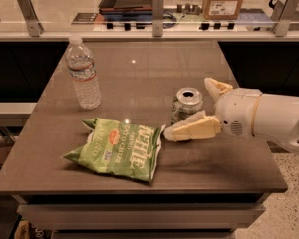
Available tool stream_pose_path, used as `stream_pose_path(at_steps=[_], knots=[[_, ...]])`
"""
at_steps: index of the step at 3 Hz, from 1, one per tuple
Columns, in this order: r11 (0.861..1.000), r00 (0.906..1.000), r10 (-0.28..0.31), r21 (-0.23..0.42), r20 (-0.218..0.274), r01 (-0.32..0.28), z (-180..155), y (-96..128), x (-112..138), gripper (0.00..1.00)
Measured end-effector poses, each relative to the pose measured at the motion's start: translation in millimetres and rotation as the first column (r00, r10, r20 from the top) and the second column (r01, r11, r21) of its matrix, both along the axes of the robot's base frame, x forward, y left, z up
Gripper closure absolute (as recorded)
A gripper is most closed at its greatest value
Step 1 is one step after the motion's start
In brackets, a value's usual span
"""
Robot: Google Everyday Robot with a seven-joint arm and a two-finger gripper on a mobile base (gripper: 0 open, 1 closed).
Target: Move 7up can near green jalapeno chip bag
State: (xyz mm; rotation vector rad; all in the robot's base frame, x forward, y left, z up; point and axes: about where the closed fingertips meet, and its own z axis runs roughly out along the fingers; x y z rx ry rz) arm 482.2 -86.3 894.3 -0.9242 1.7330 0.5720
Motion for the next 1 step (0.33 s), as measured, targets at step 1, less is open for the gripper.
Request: stream_pose_path(at_steps=[1], knots=[[1.0,1.0,0.0,0.0,0.0,0.0,0.0,0.0,0.0,0.0]])
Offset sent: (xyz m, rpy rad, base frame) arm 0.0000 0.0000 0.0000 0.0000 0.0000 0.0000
